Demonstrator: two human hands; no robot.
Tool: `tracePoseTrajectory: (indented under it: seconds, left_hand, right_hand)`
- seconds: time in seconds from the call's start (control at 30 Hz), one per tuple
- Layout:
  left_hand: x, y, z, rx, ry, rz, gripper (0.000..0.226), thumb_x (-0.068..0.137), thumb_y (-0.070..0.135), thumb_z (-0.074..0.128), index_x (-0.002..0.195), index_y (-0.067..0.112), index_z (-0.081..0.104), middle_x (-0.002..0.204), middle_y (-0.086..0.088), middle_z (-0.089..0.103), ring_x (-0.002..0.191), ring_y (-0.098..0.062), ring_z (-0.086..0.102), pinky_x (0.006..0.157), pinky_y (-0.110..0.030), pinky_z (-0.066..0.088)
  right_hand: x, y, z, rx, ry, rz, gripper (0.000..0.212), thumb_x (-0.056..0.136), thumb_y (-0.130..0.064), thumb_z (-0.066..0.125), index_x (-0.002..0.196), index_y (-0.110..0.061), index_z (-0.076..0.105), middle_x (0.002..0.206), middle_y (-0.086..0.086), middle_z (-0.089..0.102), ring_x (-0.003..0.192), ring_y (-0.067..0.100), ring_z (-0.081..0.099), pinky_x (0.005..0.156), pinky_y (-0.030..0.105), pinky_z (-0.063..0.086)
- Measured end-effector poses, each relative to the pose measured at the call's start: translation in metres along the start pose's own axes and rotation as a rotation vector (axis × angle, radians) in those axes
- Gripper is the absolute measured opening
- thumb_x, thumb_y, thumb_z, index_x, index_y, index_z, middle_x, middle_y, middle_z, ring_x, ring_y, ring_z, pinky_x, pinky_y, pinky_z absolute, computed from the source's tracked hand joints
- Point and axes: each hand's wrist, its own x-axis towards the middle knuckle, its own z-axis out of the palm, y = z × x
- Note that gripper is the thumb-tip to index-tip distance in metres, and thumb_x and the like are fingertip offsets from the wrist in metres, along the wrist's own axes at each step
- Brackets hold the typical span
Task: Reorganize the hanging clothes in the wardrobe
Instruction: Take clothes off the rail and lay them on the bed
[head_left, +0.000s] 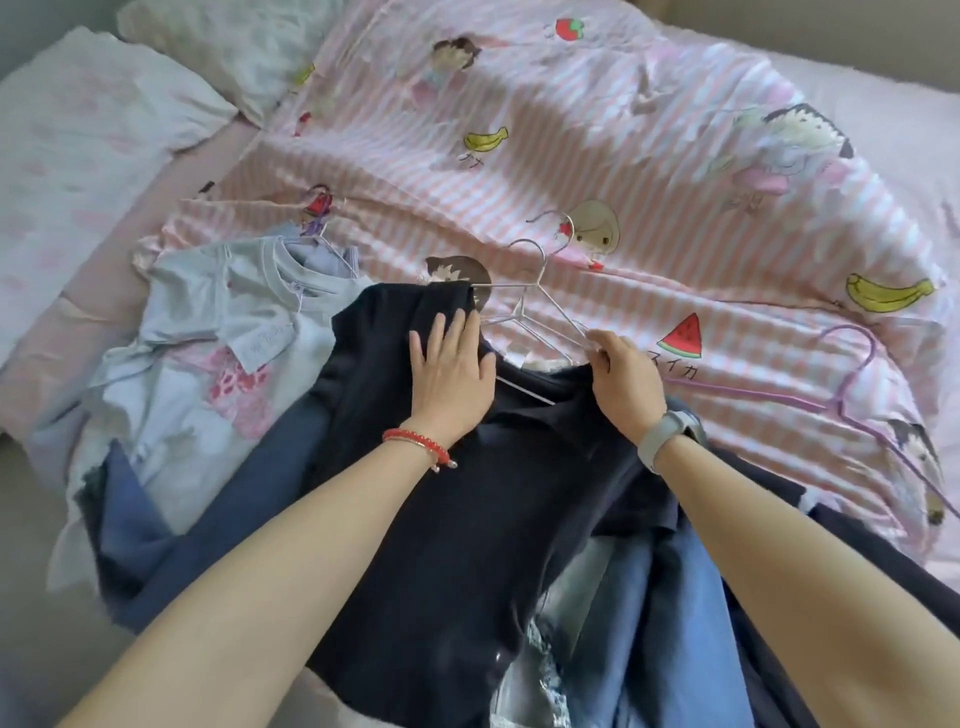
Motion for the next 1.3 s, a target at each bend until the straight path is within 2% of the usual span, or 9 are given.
tracePoseTrajectory:
  seconds: [0.13, 0.23, 0.53, 0.7, 0.83, 0.97, 1.07, 1.13, 1.3]
  left_hand:
    - [-0.048, -0.042, 0.005, 0.136, -0.223, -0.122, 0.058, 0.097, 0.034, 0.03, 0.148, 0.024, 0.002, 0.157, -0.005, -0.001, 0.143, -0.025, -0.007, 0.112, -0.054, -0.004]
    - [-0.076, -0.065, -0.004, 0.126, -0.229, -0.21, 0.058, 0.097, 0.034, 0.032, 0.148, 0.024, 0.006, 0.156, -0.007, -0.002, 0.143, -0.026, -0.007, 0.112, -0.055, -0.002]
    - [-0.21, -0.147, -0.134, 0.162, 0.12, -0.364, 0.052, 0.095, 0.028, 0.039, 0.144, 0.019, 0.027, 0.153, -0.005, 0.02, 0.142, -0.021, 0.012, 0.112, -0.05, 0.001]
    - [-0.366, -0.2, -0.2, 0.279, 0.321, -0.468, 0.048, 0.073, 0.012, 0.073, 0.118, 0.006, 0.06, 0.124, -0.015, 0.058, 0.115, -0.033, 0.055, 0.093, -0.058, 0.039]
    - [-0.501, -0.23, -0.232, 0.351, 0.386, -0.709, 0.037, 0.073, 0.015, 0.064, 0.109, 0.007, 0.066, 0.114, -0.014, 0.064, 0.106, -0.029, 0.061, 0.09, -0.056, 0.043]
    - [-0.632, -0.251, -0.25, 0.413, 0.459, -0.922, 0.038, 0.077, 0.022, 0.049, 0.109, 0.009, 0.066, 0.113, -0.012, 0.064, 0.107, -0.03, 0.061, 0.091, -0.056, 0.041]
    - [-0.728, -0.263, -0.263, 0.464, 0.533, -1.143, 0.037, 0.079, 0.02, 0.051, 0.11, 0.008, 0.066, 0.114, -0.015, 0.064, 0.109, -0.034, 0.059, 0.089, -0.062, 0.04]
    - [-0.784, -0.264, -0.272, 0.5, 0.577, -1.291, 0.037, 0.074, 0.016, 0.06, 0.11, 0.006, 0.067, 0.116, -0.018, 0.062, 0.11, -0.037, 0.058, 0.09, -0.067, 0.037]
    - [-0.898, -0.247, -0.307, 0.598, 0.641, -1.613, 0.045, 0.073, 0.021, 0.055, 0.115, 0.01, 0.064, 0.125, -0.018, 0.057, 0.121, -0.039, 0.049, 0.095, -0.069, 0.027]
  right_hand:
    - [0.006, 0.002, 0.009, -0.229, -0.179, 0.001, 0.044, 0.093, -0.024, 0.047, 0.136, -0.02, 0.038, 0.143, 0.008, 0.037, 0.13, 0.028, 0.033, 0.104, 0.047, 0.026]
    - [-0.01, -0.02, 0.017, -0.268, -0.196, -0.032, 0.048, 0.094, -0.023, 0.042, 0.14, -0.019, 0.029, 0.15, 0.007, 0.025, 0.139, 0.026, 0.019, 0.11, 0.049, 0.021]
    - [-0.13, -0.204, 0.053, -0.062, -0.237, -0.477, 0.047, 0.097, -0.021, 0.033, 0.143, -0.016, 0.026, 0.15, 0.003, 0.027, 0.141, 0.021, 0.017, 0.114, 0.043, 0.011]
    - [-0.253, -0.31, 0.085, -0.035, -0.384, -0.902, 0.047, 0.098, -0.023, 0.029, 0.144, -0.018, 0.022, 0.151, 0.002, 0.025, 0.141, 0.019, 0.017, 0.115, 0.039, 0.009]
    - [-0.363, -0.378, 0.111, -0.042, -0.499, -1.18, 0.046, 0.097, -0.021, 0.033, 0.142, -0.017, 0.028, 0.149, 0.002, 0.03, 0.139, 0.018, 0.022, 0.114, 0.038, 0.011]
    - [-0.467, -0.436, 0.133, 0.03, -0.546, -1.435, 0.045, 0.087, -0.011, 0.05, 0.131, -0.006, 0.047, 0.131, 0.013, 0.053, 0.121, 0.03, 0.049, 0.104, 0.046, 0.034]
    - [-0.544, -0.479, 0.151, 0.034, -0.632, -1.61, 0.046, 0.092, -0.016, 0.044, 0.137, -0.01, 0.038, 0.14, 0.01, 0.044, 0.13, 0.027, 0.039, 0.109, 0.043, 0.026]
    - [-0.592, -0.506, 0.162, 0.072, -0.633, -1.74, 0.045, 0.09, -0.015, 0.048, 0.134, -0.008, 0.043, 0.136, 0.012, 0.049, 0.126, 0.03, 0.044, 0.106, 0.047, 0.03]
    - [-0.71, -0.57, 0.179, 0.173, -0.696, -1.991, 0.042, 0.091, -0.015, 0.048, 0.132, -0.007, 0.046, 0.133, 0.013, 0.051, 0.125, 0.03, 0.046, 0.105, 0.044, 0.034]
